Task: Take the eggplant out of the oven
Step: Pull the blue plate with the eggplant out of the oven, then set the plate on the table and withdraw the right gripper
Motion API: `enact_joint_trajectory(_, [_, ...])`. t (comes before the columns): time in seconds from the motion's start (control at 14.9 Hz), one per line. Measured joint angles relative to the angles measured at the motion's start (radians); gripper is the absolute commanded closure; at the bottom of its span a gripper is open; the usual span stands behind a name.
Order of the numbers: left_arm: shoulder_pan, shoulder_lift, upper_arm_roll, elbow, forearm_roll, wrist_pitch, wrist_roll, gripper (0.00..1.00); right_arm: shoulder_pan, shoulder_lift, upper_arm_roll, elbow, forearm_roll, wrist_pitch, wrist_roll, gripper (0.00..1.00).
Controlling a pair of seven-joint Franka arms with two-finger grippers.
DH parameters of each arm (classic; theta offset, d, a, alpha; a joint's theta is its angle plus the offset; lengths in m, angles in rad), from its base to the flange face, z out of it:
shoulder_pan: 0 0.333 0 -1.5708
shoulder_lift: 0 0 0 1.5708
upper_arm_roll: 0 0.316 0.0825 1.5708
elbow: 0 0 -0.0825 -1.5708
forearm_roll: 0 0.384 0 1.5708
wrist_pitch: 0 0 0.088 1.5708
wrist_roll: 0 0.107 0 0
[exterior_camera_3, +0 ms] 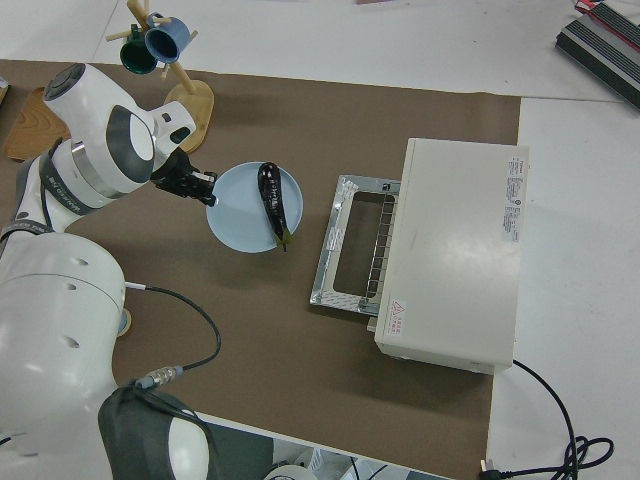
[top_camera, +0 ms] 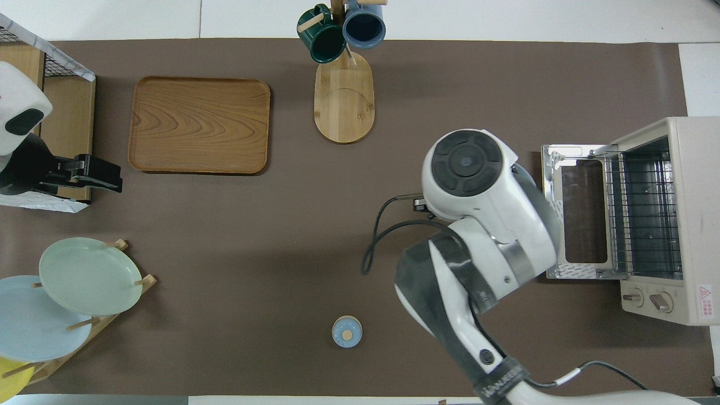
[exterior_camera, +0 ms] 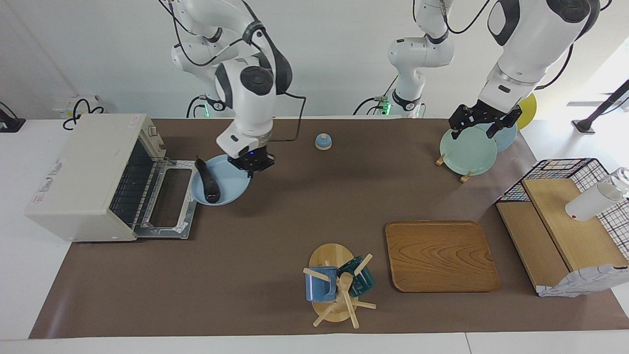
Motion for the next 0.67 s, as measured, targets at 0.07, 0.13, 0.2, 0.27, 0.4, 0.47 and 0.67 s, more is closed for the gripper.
enact_joint_trajectory(0.07, [0.0,0.0,0.0,0.0,0.0,0.0,0.0,0.0,0.053,0.052,0.0,0.052,0.006,-0.011,0.084,1.0])
enact_joint_trajectory(0.13, [0.0,0.0,0.0,0.0,0.0,0.0,0.0,0.0,0.104,0.113,0.001,0.114,0.006,-0.022,0.174,1.0])
enact_joint_trajectory(0.2, [0.0,0.0,0.0,0.0,0.0,0.0,0.0,0.0,0.15,0.176,0.001,0.175,0.007,-0.027,0.254,1.0])
enact_joint_trajectory(0.27, [0.0,0.0,0.0,0.0,0.0,0.0,0.0,0.0,0.184,0.232,0.001,0.224,0.007,-0.025,0.309,1.0])
enact_joint_trajectory(0.4, [0.0,0.0,0.0,0.0,0.0,0.0,0.0,0.0,0.208,0.303,0.003,0.281,0.008,-0.002,0.349,1.0])
enact_joint_trajectory(0.47, [0.0,0.0,0.0,0.0,0.0,0.0,0.0,0.0,0.206,0.317,0.011,0.293,0.012,0.025,0.35,1.0])
enact_joint_trajectory(0.67, [0.0,0.0,0.0,0.0,0.0,0.0,0.0,0.0,0.204,0.322,0.04,0.293,0.03,0.126,0.361,1.0])
